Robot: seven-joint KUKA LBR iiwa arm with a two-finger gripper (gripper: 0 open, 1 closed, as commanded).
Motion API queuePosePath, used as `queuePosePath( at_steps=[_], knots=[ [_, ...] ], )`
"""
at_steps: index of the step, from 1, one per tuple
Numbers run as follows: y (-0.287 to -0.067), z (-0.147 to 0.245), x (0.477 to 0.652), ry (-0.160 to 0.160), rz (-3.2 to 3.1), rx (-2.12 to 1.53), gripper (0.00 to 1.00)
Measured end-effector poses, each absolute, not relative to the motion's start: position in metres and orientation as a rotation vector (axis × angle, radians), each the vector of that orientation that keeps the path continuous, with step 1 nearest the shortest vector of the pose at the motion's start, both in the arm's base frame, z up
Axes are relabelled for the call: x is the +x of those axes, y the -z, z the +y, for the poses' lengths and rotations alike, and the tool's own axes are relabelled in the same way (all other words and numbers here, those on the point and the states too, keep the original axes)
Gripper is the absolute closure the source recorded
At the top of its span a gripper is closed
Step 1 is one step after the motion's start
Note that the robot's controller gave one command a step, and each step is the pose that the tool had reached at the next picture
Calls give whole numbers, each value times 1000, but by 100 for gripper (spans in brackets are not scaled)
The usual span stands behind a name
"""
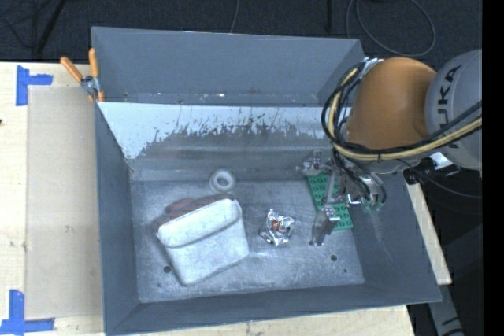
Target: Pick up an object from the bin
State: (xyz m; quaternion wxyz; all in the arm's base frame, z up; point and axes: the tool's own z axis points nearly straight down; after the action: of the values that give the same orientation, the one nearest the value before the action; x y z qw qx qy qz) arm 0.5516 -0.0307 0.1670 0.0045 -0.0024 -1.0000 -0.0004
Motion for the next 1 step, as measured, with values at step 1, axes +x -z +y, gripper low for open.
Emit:
queuePosePath(
  at_steps=[1],
  knots=[
    [-70, -30, 563, 2, -3146, 50, 0]
  ],
)
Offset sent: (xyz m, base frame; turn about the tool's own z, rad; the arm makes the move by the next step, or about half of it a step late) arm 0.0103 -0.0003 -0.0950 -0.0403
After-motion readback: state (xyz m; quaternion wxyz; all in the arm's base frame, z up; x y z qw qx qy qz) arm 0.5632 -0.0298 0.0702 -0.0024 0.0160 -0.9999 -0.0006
